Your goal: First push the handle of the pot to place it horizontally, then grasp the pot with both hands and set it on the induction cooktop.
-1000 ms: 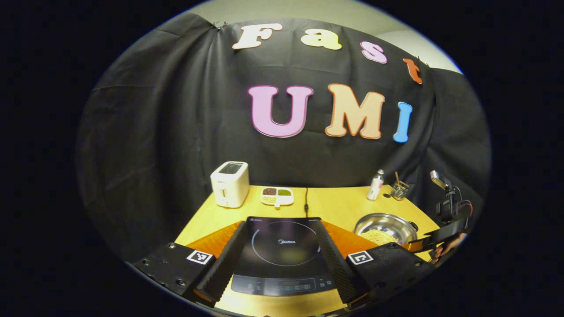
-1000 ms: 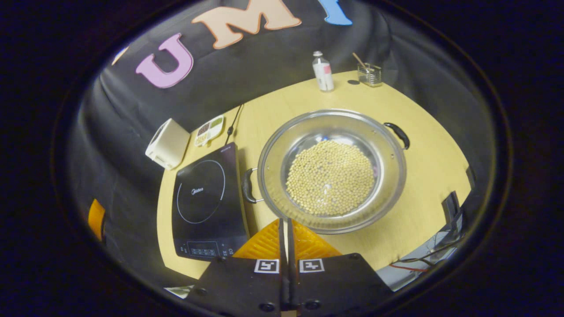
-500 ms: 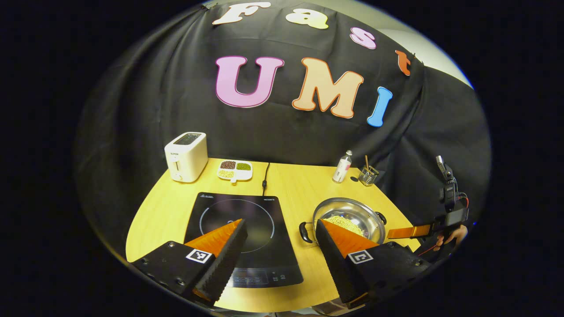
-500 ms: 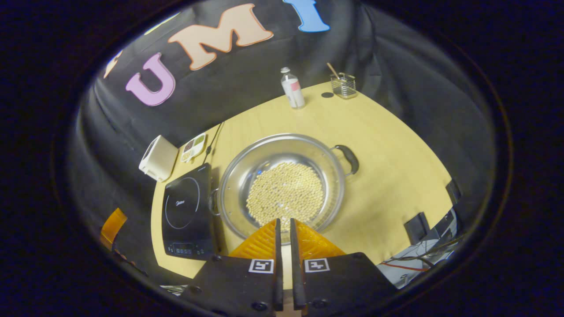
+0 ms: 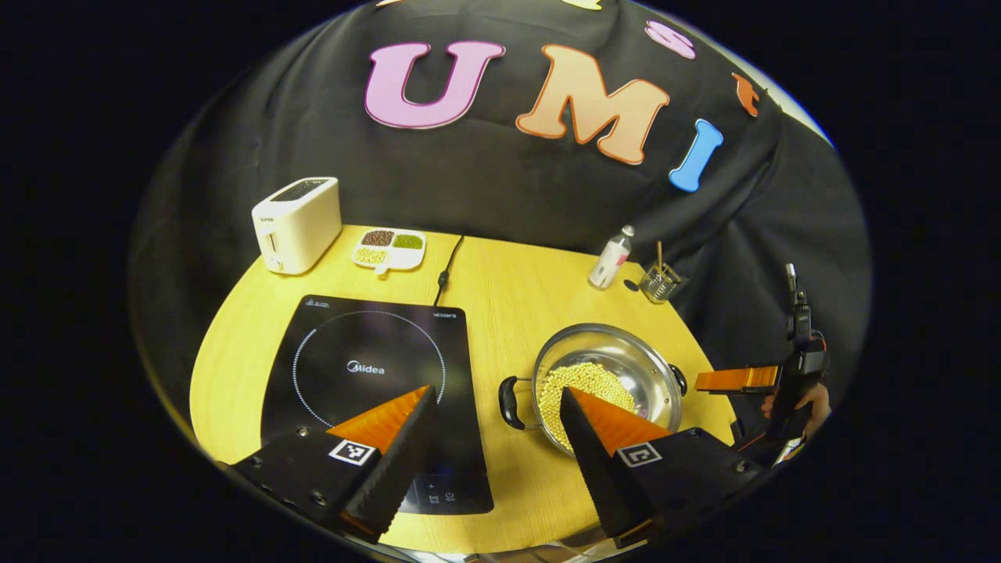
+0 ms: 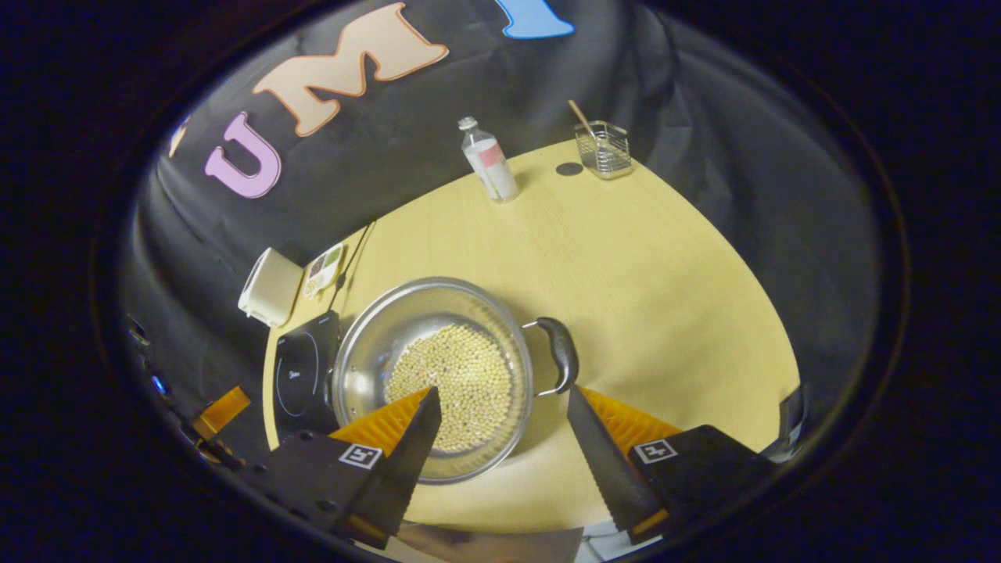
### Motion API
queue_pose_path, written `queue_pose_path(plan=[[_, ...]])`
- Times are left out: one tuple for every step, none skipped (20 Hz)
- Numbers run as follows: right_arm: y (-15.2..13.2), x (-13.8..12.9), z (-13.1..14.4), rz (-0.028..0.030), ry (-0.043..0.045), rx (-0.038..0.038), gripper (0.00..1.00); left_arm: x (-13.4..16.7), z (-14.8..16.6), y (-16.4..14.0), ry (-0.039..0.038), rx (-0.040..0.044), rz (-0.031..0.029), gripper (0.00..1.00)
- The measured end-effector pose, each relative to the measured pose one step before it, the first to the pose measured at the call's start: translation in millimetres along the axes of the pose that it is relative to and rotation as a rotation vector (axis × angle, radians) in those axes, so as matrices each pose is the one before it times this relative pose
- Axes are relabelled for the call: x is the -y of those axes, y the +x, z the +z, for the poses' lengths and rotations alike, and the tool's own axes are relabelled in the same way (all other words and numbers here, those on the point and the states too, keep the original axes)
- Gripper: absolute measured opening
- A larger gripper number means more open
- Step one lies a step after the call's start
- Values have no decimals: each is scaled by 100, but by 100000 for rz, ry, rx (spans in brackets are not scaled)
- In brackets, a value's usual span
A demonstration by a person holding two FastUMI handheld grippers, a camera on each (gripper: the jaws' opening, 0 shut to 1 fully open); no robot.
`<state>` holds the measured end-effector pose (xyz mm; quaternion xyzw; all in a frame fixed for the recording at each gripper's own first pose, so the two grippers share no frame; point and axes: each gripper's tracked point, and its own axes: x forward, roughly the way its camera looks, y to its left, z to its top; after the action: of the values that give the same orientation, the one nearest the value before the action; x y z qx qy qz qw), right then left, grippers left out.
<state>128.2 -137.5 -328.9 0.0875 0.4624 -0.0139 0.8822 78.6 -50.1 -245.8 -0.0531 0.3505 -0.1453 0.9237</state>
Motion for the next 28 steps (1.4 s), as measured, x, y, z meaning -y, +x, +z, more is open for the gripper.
queue_pose_path(plan=[[666,704,757,872,-561,-2023,94,161,-382,679,-149,-2611,22,97],[593,324,343,1120,-361,-2036,94,238,-429,936,-244,-2522,-230,96],[444,450,149,1033,-731,-1961,100,384,-283,861,-462,-2405,-705,97],[625,424,226,923,-802,-1722,94,165,-495,981,-703,-3134,-500,96],[563,412,147,1534,-431,-2568,94,308,-312,673,-1267,-2535,-883,96],[275,283,-291,1348,-30,-2564,100,338,-251,811,-1320,-2817,-769,96],[443,300,-253,1184,-368,-2200,94,226,-273,718,-880,-2517,-610,96],[412,233,20,955,-434,-2068,100,55,-188,727,-822,-2441,-69,97],[589,139,-339,1173,-170,-2322,100,1,-153,652,-799,-2130,191,96],[483,196,-116,1511,97,-2390,94,-63,-196,527,-1056,-1785,218,96],[419,246,-123,1248,101,-1957,94,-1,-198,561,-1043,-2050,260,96],[523,449,287,886,-382,-1864,100,-12,-395,615,-730,-2634,365,96],[422,196,-24,769,-278,-1795,100,-115,-382,534,-518,-2597,536,96],[304,143,90,1250,-76,-1664,100,-181,-388,580,-294,-2264,776,96],[318,32,-20,1314,-37,-1413,100,-78,-182,410,-308,-1784,395,96],[208,23,90,1308,-57,-1401,93,133,-69,423,-440,-1122,-117,100],[309,-92,-97,1449,154,-1527,100,-11,167,296,-147,-387,320,96],[161,-88,137,1503,591,-1459,94,-155,45,342,260,-942,505,96],[171,-76,162,1503,622,-1281,100,-120,19,275,615,-1209,468,97],[159,90,14,923,424,-1417,99,41,-93,353,493,-1537,-57,97],[223,9,-47,918,127,-1165,98,94,-202,298,349,-1785,-162,96],[230,-5,13,981,148,-1211,98,112,-112,351,-101,-1766,-382,96],[234,-67,63,918,113,-1212,98,149,15,342,-540,-1333,47,96],[462,-119,-151,962,-169,-1091,89,68,-92,337,279,-1295,254,95],[606,79,-62,654,-2,-1239,89,23,41,294,947,-1334,697,94],[273,40,171,343,488,-1117,97,-38,-47,301,933,-1408,1048,94],[216,-114,172,792,779,-1016,97,11,15,304,435,-1354,524,93],[71,-289,11,1260,833,-705,96,91,33,259,-139,-1272,204,92]])
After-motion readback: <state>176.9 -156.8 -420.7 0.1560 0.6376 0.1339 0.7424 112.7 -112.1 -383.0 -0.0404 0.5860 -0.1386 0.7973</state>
